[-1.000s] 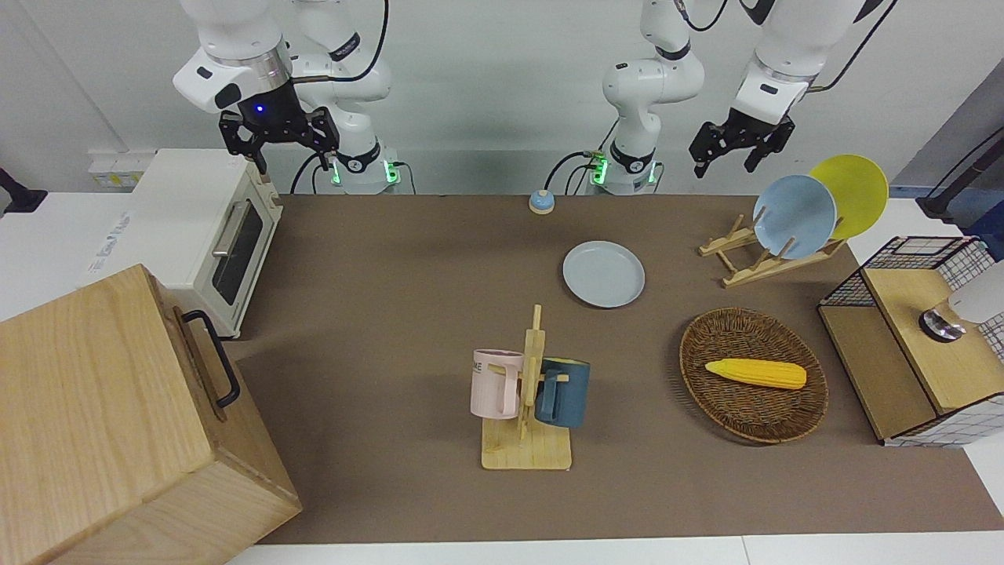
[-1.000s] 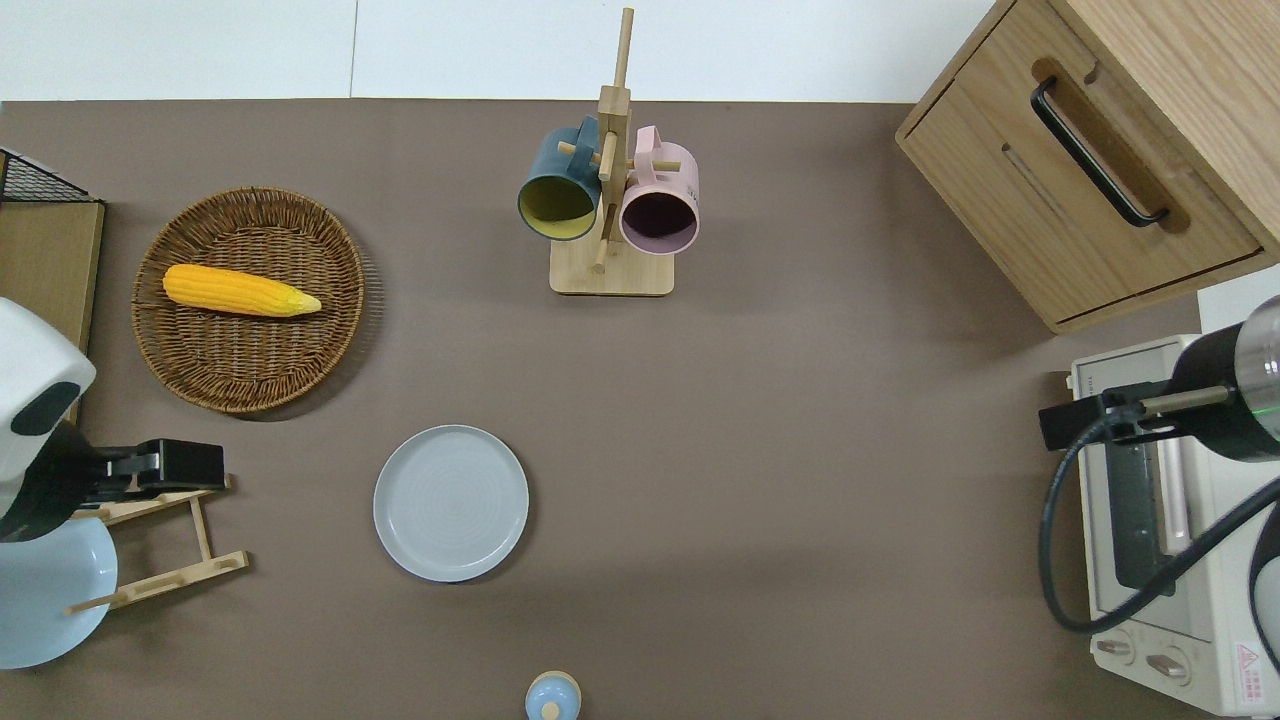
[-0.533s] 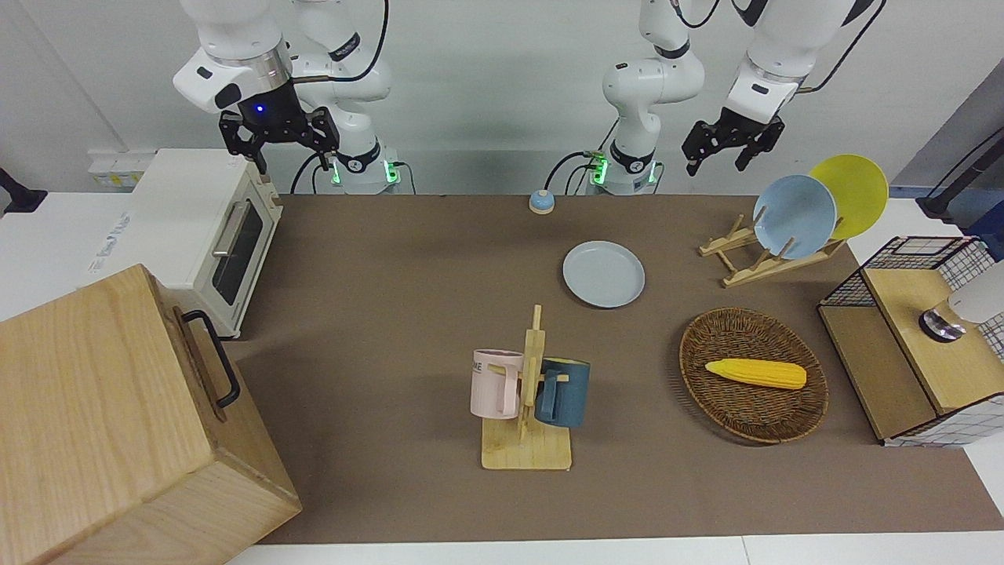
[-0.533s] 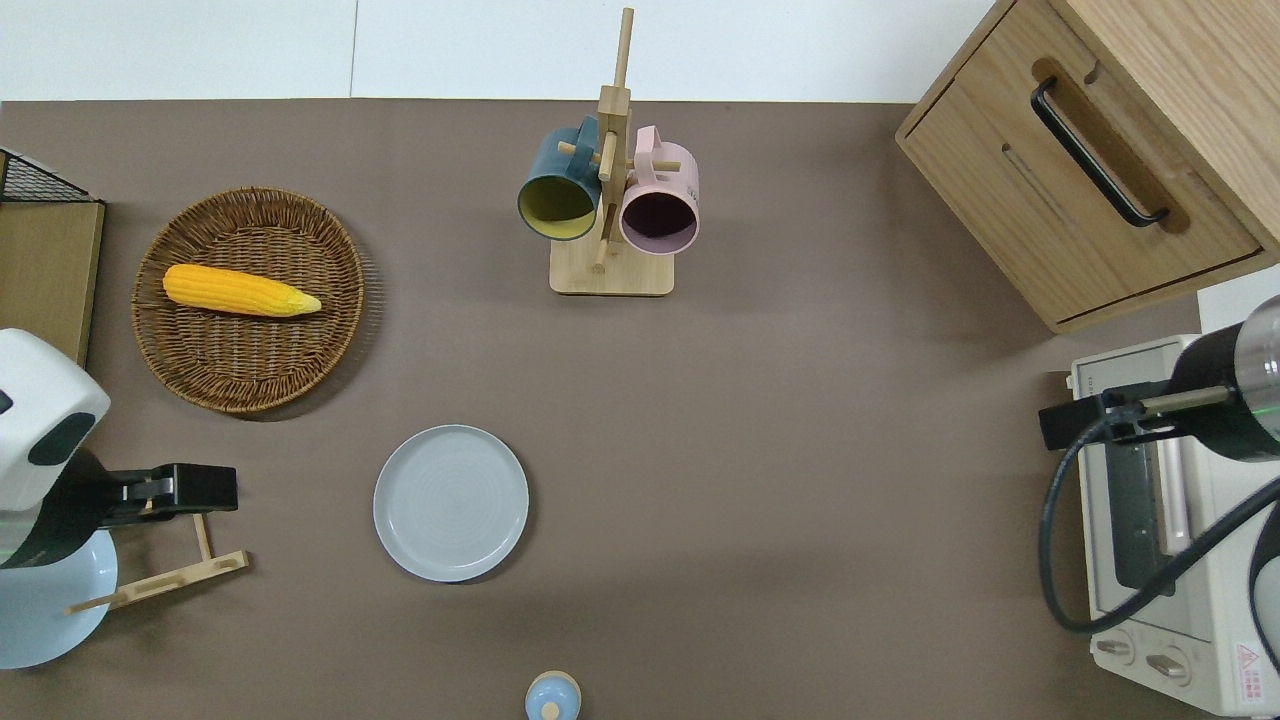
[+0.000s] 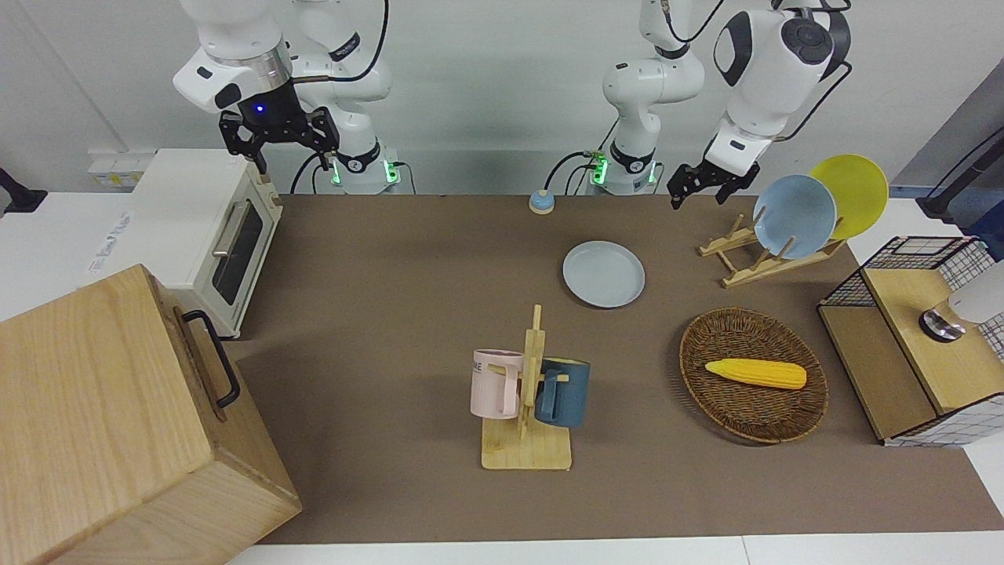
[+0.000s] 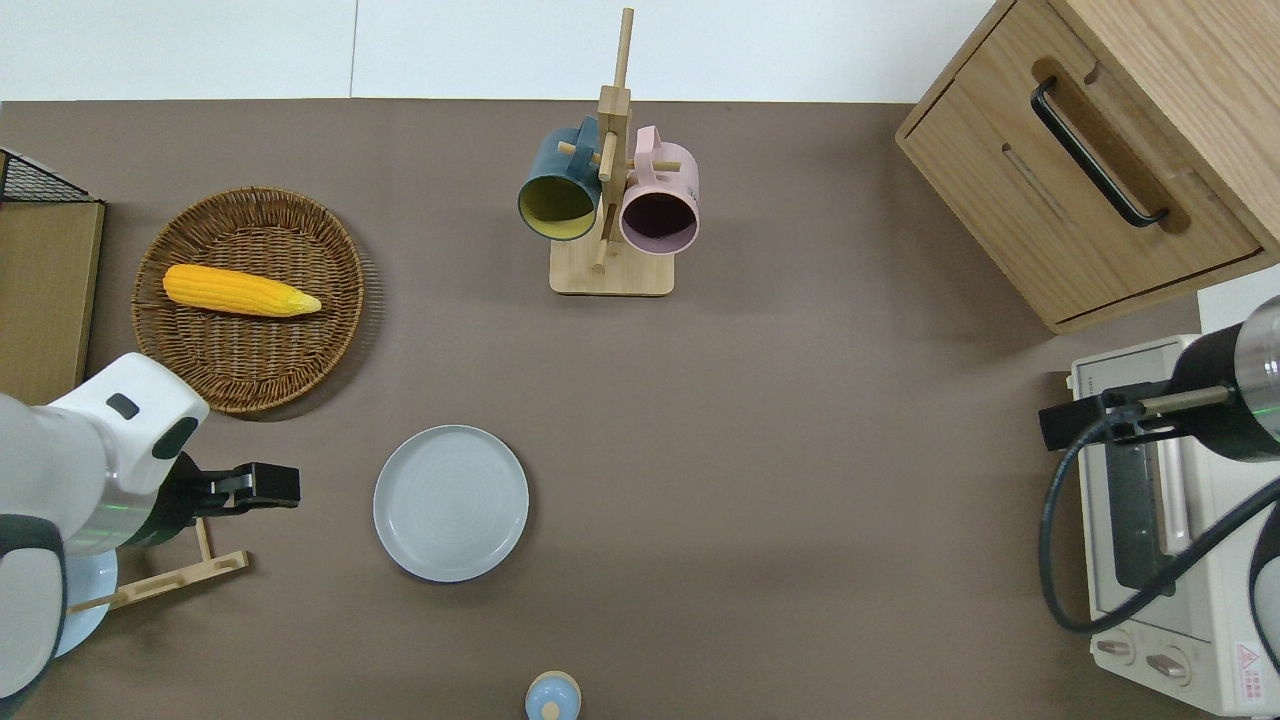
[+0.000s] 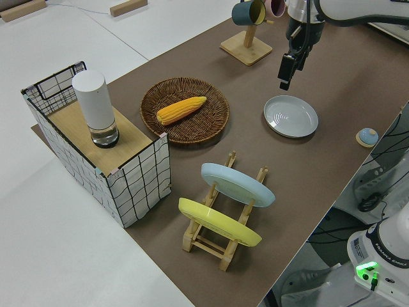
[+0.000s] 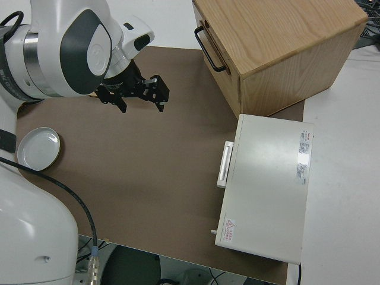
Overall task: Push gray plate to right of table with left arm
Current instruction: 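Move the left gripper forward to the edge of the gray plate nearest it, then push the gray plate with the left gripper across the table, away from the left arm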
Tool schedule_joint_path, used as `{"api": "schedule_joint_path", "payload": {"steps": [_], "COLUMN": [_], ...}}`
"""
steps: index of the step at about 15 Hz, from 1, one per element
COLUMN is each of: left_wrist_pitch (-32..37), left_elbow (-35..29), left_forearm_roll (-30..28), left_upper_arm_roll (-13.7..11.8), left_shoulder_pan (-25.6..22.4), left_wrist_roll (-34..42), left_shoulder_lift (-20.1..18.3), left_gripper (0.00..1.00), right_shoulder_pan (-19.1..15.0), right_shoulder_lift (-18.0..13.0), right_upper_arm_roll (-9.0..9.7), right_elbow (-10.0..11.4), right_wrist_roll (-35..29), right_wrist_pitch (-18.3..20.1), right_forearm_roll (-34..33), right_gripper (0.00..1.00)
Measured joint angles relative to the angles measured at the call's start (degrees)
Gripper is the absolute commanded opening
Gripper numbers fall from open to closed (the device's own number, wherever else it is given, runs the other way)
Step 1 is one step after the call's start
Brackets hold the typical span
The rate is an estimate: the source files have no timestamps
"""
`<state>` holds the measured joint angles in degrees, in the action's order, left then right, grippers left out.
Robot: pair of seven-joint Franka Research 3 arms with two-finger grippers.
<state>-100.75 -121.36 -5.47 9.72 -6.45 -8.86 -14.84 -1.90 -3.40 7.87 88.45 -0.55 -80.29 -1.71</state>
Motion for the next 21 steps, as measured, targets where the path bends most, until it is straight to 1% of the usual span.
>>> {"api": "schedule_joint_path", "payload": {"steps": [1,2,5,8,9,10,12,13,14,15,16,17,19,21], "left_wrist_pitch": [-3.49,-5.58,-9.13,-19.71,-23.2,-25.98,-28.83,-29.92,-30.72,-31.26,-31.68,-32.14,-33.15,-33.45], "left_elbow": [-3.88,-6.9,-11.91,-20.65,-23.02,-24.07,-24.45,-24.45,-24.45,-24.46,-24.46,-24.46,-24.46,-24.4], "left_forearm_roll": [-0.71,-1.0,-2.54,-4.86,-5.09,-5.23,-5.66,-6.05,-6.34,-6.53,-6.63,-7.04,-8.12,-8.36], "left_upper_arm_roll": [0.11,0.18,0.18,0.98,1.12,1.17,1.23,1.24,1.24,1.24,1.24,1.24,1.24,1.09], "left_shoulder_pan": [0.04,0.05,0.06,0.87,2.18,3.54,4.86,5.07,5.24,5.3,5.31,5.31,5.31,5.31], "left_wrist_roll": [0.01,0.02,0.03,0.23,0.25,0.2,0.04,0.03,0.03,0.03,0.02,0.02,0.01,0.0], "left_shoulder_lift": [0.02,0.02,-0.08,0.3,1.26,2.87,5.55,6.51,7.43,8.06,8.63,8.96,9.69,9.62], "left_gripper": [0.99,0.99,0.99,0.99,0.99,0.98,0.92,0.88,0.73,0.31,0.14,0.0,0.0,0.0], "right_shoulder_pan": [0.0,0.0,0.0,0.0,0.0,0.0,0.0,0.0,0.0,0.0,0.0,0.0,0.0,0.0], "right_shoulder_lift": [0.0,0.0,0.0,0.0,0.0,0.0,0.0,0.0,0.0,0.0,0.0,0.0,0.0,0.0], "right_upper_arm_roll": [0.0,0.0,0.0,0.0,0.0,0.0,0.0,0.0,0.0,0.0,0.0,0.0,0.0,0.0], "right_elbow": [0.0,0.0,0.0,0.0,0.0,0.0,0.0,0.0,0.0,0.0,0.0,0.0,0.0,0.0], "right_wrist_roll": [0.0,0.0,0.0,0.0,0.0,0.0,0.0,0.0,0.0,0.0,0.0,0.0,0.0,0.0], "right_wrist_pitch": [0.0,0.0,0.0,0.0,0.0,0.0,0.0,0.0,0.0,0.0,0.0,0.0,0.0,0.0], "right_forearm_roll": [0.0,0.0,0.0,0.0,0.0,0.0,0.0,0.0,0.0,0.0,0.0,0.0,0.0,0.0], "right_gripper": [0.996,0.996,0.996,0.996,0.996,0.996,0.996,0.996,0.996,0.996,0.996,0.996,0.996,0.996]}}
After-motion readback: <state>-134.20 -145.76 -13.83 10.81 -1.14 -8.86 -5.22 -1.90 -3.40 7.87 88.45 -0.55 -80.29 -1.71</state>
